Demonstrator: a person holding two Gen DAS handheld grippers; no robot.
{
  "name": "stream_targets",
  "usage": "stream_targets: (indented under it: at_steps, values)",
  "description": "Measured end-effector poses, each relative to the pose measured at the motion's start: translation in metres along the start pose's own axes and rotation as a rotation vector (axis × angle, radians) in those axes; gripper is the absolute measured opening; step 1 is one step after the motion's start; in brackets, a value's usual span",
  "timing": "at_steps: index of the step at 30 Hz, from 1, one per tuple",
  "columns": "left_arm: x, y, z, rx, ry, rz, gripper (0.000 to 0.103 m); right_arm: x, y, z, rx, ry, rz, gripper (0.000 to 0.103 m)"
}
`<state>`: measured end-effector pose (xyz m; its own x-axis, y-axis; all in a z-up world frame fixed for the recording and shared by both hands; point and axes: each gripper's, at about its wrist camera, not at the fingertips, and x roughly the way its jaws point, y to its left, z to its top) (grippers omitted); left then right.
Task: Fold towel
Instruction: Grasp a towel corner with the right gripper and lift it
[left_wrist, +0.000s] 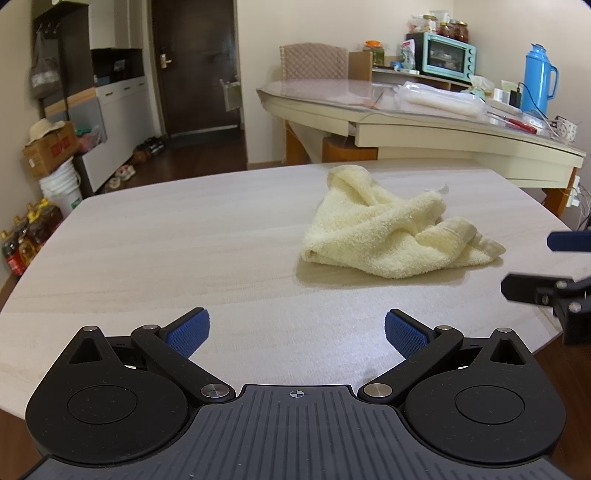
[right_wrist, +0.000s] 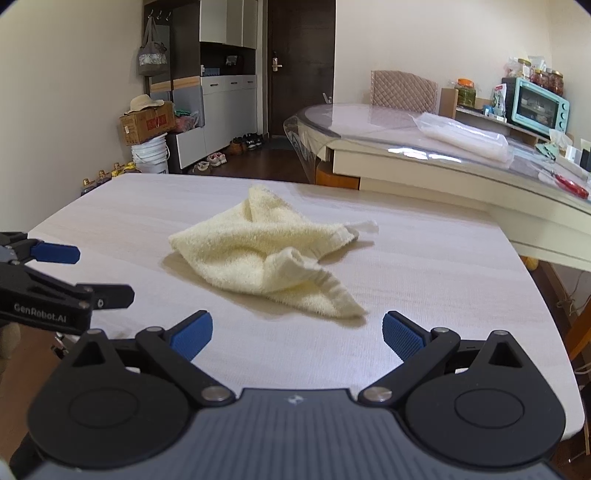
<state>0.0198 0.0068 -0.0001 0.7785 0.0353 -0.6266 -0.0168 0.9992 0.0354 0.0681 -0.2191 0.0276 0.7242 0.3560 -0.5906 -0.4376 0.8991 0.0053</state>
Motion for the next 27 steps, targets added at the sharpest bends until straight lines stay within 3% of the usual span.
stream_targets:
  at_steps: [9,17,24,27]
  values:
    - [0.013,0.004,0.013,0.005,-0.005,0.006,0.103,0.032,-0.016,0.035,0.014,-0.042,0.008,0.096]
    - [0.028,0.007,0.022,0.007,0.002,0.01,0.103,0.08,-0.032,0.057,0.108,0.001,0.046,0.086]
    - [0.038,0.008,0.029,0.011,0.012,0.003,0.103,0.114,-0.05,0.059,0.203,0.05,0.071,0.074]
    - [0.042,0.01,0.03,0.008,0.017,-0.001,0.103,0.122,-0.056,0.057,0.251,0.067,0.083,0.062]
